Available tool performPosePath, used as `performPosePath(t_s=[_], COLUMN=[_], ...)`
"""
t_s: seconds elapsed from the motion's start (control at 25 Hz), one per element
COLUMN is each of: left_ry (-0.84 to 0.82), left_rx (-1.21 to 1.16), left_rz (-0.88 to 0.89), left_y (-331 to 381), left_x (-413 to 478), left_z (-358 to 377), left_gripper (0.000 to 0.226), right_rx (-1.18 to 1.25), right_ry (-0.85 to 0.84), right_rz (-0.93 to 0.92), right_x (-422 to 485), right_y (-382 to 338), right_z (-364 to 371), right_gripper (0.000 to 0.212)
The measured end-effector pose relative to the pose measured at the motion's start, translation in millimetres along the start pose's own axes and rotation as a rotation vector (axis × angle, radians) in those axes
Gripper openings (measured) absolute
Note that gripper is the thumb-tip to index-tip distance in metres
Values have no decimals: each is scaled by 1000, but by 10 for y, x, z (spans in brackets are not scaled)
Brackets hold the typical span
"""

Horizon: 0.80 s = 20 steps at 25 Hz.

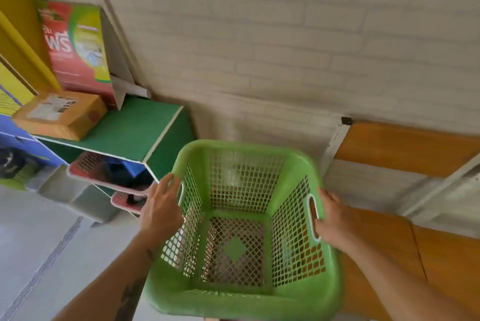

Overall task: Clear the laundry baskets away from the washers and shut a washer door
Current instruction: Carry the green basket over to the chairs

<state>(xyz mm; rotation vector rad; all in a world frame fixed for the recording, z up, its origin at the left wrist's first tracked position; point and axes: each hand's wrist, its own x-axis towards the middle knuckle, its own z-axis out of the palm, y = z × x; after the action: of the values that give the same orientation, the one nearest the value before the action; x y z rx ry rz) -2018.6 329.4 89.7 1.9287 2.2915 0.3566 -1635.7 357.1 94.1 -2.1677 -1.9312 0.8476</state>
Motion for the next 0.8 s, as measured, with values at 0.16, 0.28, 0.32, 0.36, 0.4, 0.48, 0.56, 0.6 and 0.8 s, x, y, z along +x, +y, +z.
performPosePath(t_s=[0.16, 0.28, 0.32, 0.36, 0.4, 0.48, 0.56, 0.6, 0.8], left_ry=[-173, -310, -362, -407, -454, -527, -574, -593, -592], left_rx=[-57, -85, -89, -93, -93, -100, -96, -90, -152], left_rz=[-8, -71, -86, -90, -94, -120, -152, -162, -215], left_y=[-306, -548, -636, -712, -782, -849, -859, -842, -566], left_x=[201, 218, 207, 200, 198, 240, 340, 386, 466], left_z=[724, 1267, 1439, 1589, 1722, 1879, 1926, 1911, 1530], left_gripper=[86, 95, 95, 93, 88, 85, 89, 90, 69], right_rx=[79, 136, 150, 156, 150, 159, 158, 152, 194], right_ry=[-86, -114, -129, -150, -176, -198, -210, -225, -173], right_rz=[251, 400, 425, 435, 442, 463, 452, 442, 362], right_x=[224, 377, 418, 455, 490, 527, 549, 543, 229], right_y=[20, 43, 70, 112, 158, 207, 236, 235, 70], right_z=[714, 1230, 1378, 1507, 1642, 1797, 1849, 1830, 1343], right_gripper=[106, 103, 103, 102, 101, 99, 98, 96, 74])
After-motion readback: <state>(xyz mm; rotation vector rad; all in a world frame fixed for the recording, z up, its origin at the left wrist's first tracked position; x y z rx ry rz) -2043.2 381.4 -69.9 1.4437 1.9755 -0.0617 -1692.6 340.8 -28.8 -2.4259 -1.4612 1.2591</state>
